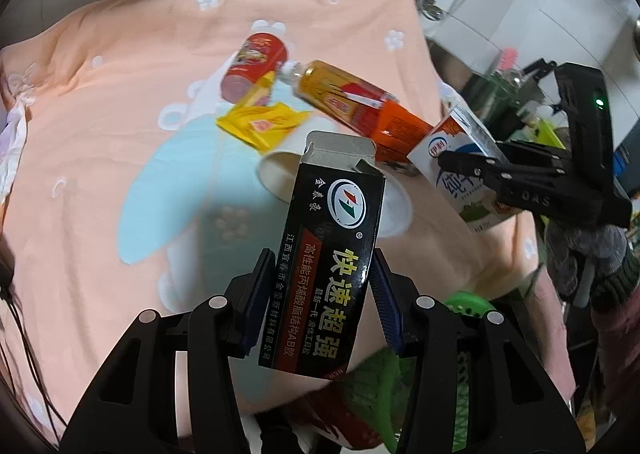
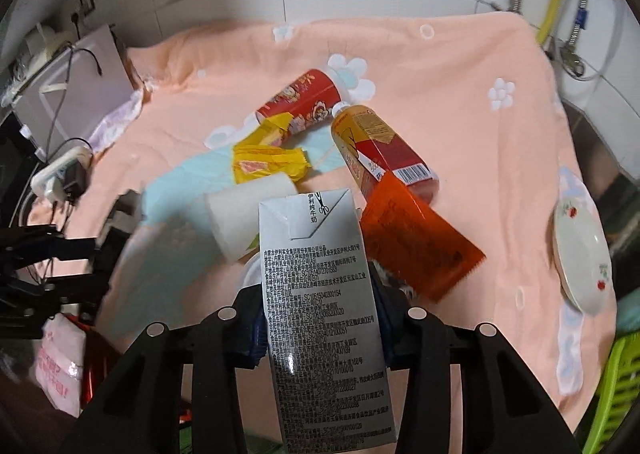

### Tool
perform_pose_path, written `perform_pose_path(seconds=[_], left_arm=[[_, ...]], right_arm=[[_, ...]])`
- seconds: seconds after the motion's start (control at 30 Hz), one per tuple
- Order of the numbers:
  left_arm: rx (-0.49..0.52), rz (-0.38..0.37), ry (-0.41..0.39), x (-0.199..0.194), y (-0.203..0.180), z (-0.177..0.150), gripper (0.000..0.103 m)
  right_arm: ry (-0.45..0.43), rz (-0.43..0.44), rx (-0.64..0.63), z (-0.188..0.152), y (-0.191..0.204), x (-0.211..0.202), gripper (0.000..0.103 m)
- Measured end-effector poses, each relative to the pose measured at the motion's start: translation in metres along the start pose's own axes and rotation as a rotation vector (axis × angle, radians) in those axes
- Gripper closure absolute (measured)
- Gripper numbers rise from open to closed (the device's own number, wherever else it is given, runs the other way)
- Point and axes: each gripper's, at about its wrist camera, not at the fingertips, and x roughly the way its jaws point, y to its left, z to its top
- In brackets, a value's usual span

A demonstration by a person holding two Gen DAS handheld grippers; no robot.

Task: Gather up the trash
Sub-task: 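Carry the glue box and milk carton over the green basket with both tools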

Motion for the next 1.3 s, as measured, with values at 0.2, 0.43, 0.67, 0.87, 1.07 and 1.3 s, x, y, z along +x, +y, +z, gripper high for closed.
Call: perform_pose_path(seconds=[0.2, 0.43, 0.67, 0.87, 1.07, 1.3], left_arm=[[0.028, -0.015, -0.007, -0.011, -0.028, -0.018, 0.055], [0.055, -0.026, -0.026, -0.028, -0.056, -0.039, 0.055], [0.078, -0.043, -0.029, -0.04, -0.081, -0.063, 0.055], [0.104, -0.062, -0.025, -0.047, -0.103, -0.081, 0.055], [0.124, -0.077, -0.023, -0.05, -0.121, -0.092, 0.055], [0.148, -0.089, -0.005, -0.047, -0.139, -0.103, 0.055]], right_arm=[[-0.021, 0.001, 0.03, -0.038, 0.008, -0.033, 0.063], [-0.013, -0.041, 0.072, -0.096, 0.014, -0.064, 0.063], [0.017, -0.085, 0.148, -0.159, 0.019, -0.087, 0.063], [0.037, -0.099, 0.239, -0.202, 0.019, -0.094, 0.063], [0.025, -0.102, 0.288, -0.224, 0.025, -0.104, 0.055], [-0.02, -0.109, 0.306, -0.232, 0.027, -0.125, 0.05]])
